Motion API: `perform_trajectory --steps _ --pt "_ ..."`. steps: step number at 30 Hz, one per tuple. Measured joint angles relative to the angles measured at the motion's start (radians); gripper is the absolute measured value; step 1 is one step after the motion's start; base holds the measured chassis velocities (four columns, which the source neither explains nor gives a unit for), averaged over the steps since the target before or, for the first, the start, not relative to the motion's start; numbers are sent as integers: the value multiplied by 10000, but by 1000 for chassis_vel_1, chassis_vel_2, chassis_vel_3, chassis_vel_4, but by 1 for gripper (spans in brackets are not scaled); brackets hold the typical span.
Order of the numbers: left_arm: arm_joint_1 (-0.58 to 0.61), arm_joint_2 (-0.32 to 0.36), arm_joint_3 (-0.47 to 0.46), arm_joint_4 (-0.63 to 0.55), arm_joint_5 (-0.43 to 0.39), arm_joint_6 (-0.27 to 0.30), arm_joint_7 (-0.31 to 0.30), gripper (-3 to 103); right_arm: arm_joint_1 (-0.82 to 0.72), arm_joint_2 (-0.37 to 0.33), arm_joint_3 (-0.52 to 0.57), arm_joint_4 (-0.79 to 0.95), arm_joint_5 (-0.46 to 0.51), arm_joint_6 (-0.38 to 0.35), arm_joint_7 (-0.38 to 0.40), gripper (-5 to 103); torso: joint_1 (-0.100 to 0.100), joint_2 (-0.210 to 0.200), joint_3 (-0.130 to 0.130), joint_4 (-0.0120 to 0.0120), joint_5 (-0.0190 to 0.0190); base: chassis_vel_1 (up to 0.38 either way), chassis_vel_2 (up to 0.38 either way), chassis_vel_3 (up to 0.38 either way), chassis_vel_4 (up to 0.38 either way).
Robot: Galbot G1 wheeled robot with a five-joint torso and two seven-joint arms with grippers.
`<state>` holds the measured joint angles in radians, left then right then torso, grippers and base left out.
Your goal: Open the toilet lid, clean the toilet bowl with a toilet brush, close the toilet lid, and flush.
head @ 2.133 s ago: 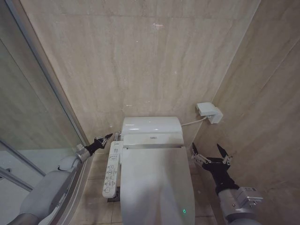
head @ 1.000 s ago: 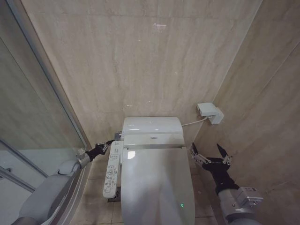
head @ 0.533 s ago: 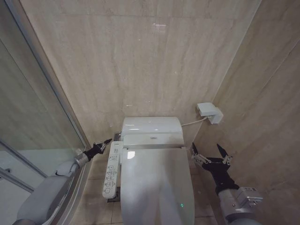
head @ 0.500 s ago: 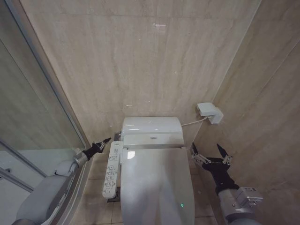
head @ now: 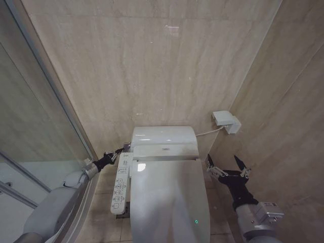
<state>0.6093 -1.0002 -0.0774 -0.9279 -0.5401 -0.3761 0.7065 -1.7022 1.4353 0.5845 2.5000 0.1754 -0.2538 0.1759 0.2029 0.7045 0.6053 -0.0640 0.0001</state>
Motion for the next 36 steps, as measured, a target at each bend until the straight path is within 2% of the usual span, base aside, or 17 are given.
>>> perform_trajectory --steps 36 --pt "-235 -487 105 697 23 74 157 0 0 0 0 0 0 0 0 100 0 0 1 -1 0 0 0 0 0"
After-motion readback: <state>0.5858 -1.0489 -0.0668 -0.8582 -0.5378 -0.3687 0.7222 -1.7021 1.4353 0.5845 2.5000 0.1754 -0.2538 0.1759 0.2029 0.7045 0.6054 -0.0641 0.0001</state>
